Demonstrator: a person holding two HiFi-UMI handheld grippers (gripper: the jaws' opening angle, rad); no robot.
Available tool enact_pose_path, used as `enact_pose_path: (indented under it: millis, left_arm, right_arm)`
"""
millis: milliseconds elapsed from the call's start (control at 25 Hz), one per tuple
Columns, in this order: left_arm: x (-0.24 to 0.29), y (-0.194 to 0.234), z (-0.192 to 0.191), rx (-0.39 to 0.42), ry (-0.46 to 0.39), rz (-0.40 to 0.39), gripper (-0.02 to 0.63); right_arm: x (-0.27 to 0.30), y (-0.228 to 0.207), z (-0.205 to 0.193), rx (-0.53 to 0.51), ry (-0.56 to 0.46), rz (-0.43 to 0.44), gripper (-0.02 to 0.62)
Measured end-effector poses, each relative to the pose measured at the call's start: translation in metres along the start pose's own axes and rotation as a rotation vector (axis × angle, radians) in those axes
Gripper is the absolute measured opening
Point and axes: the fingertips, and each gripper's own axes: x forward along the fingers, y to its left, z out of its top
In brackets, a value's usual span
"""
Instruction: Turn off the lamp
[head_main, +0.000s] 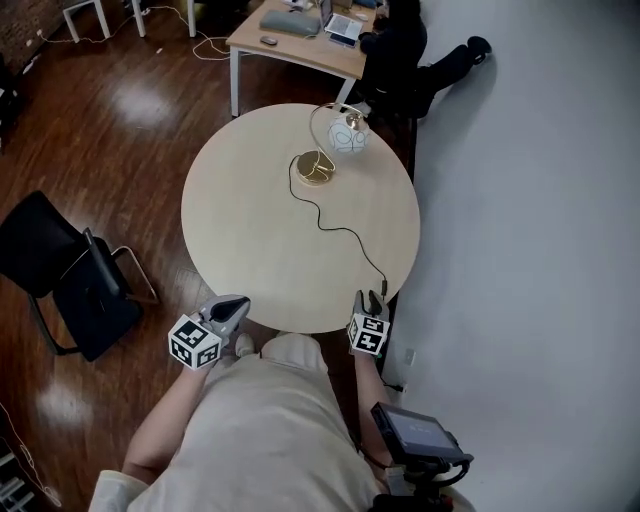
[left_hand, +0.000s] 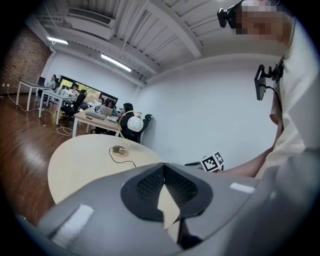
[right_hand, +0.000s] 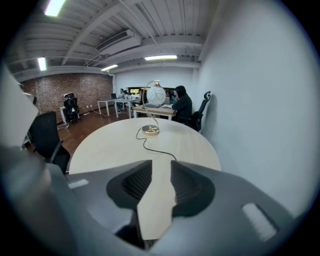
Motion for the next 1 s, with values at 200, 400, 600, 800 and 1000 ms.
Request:
enact_pose_path:
  millis: [200, 400, 600, 800, 1000]
  left_arm:
    - [-0.022, 0.008, -0.014, -0.071, -0.044, 0.035, 0.005]
    - [-0.030, 0.005, -0.016, -0.060, -0.077, 0.034, 0.005]
    - [-0.032, -0.004, -0.014, -0.040, -0.091, 0.035, 0.005]
    - [-0.022, -0.033, -0.023, 0.031, -0.049, 0.018, 0.005]
    - [-0.005, -0.079, -0.034, 0.056, -0.003, 0.003, 0.005]
  right_arm:
    - [-0.024, 0.021, -0.020, -0.047, 0.003, 0.009, 0.112]
    - [-0.053, 0.034, -0.025, -0.062, -0.001, 0.026, 0.112]
    - [-0.069, 0.037, -0.010, -0.021, -0.052, 0.065, 0.112]
    - [-0.095, 0.029, 0.012, 0.026, -0.162, 0.112, 0.112]
    - [-0.130, 0.007, 0.000, 0.042, -0.197, 0.151, 0.112]
